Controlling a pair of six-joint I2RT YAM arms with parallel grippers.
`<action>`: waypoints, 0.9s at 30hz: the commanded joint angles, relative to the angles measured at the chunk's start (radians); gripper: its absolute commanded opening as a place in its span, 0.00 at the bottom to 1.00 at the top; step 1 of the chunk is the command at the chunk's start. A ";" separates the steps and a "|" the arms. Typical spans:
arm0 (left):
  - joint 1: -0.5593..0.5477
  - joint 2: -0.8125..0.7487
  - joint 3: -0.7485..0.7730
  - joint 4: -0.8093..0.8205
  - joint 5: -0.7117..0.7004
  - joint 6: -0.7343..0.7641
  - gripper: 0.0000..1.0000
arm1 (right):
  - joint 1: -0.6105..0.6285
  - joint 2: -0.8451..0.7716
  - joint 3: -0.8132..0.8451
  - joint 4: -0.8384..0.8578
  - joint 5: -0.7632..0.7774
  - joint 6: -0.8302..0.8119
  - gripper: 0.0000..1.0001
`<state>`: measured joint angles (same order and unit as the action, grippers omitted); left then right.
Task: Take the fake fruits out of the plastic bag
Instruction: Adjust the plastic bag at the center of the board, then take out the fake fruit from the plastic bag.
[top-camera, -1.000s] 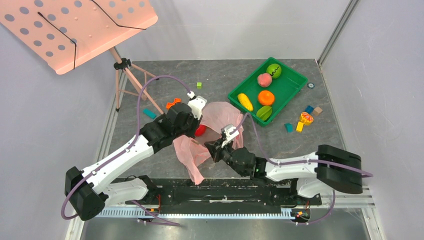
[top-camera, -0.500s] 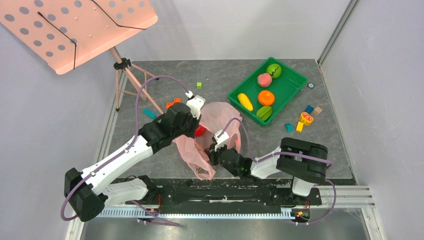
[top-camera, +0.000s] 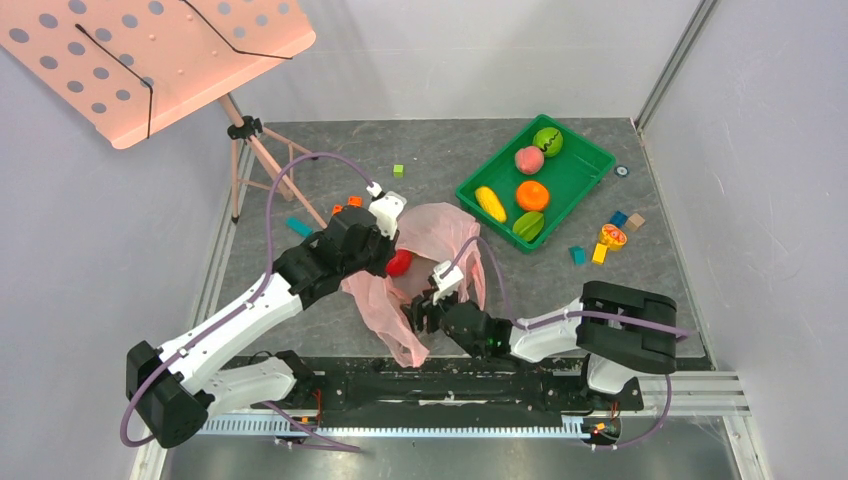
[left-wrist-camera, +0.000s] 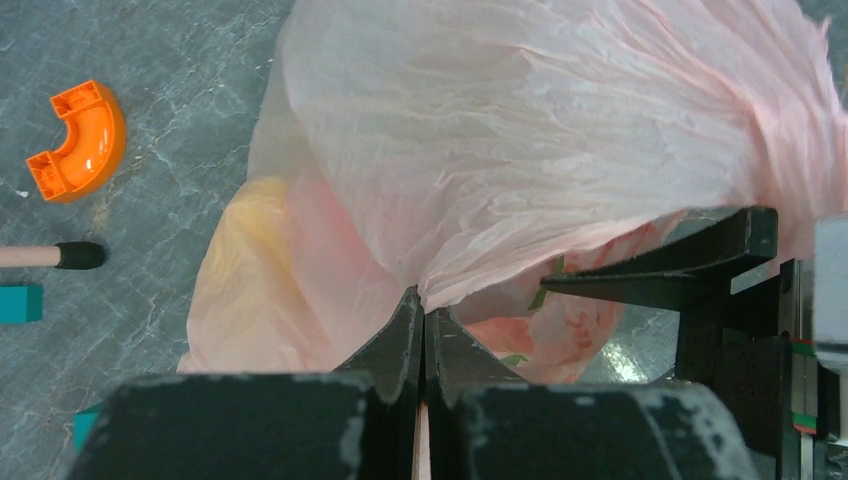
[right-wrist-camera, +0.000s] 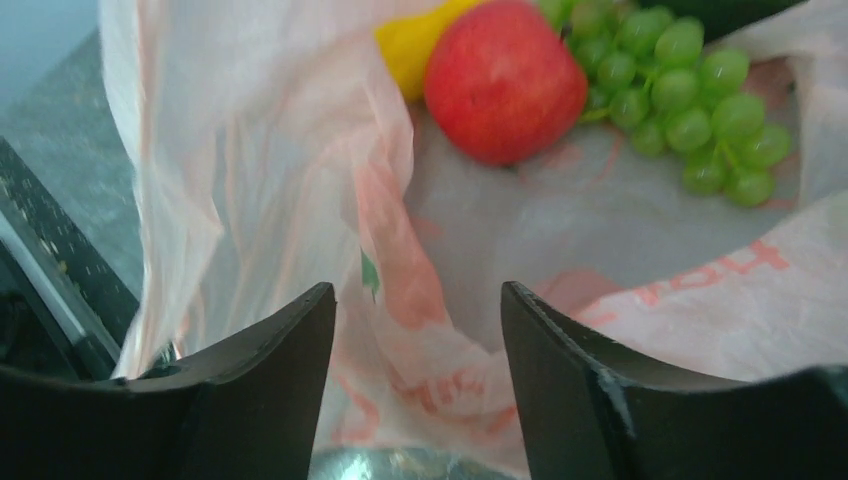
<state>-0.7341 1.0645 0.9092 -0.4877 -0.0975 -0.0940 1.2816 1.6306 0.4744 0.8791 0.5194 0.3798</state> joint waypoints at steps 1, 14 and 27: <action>0.008 -0.022 -0.004 0.003 0.065 -0.036 0.02 | -0.036 -0.031 0.091 -0.048 0.067 -0.040 0.68; 0.012 -0.008 0.013 0.001 0.133 -0.027 0.02 | -0.171 0.111 0.195 0.098 -0.097 0.050 0.93; 0.018 0.024 0.031 0.008 0.184 -0.030 0.02 | -0.186 0.303 0.358 0.110 -0.067 0.076 0.98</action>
<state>-0.7017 1.0752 0.9092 -0.5018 -0.0032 -0.0994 1.1042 1.8801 0.7483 0.9459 0.4488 0.4389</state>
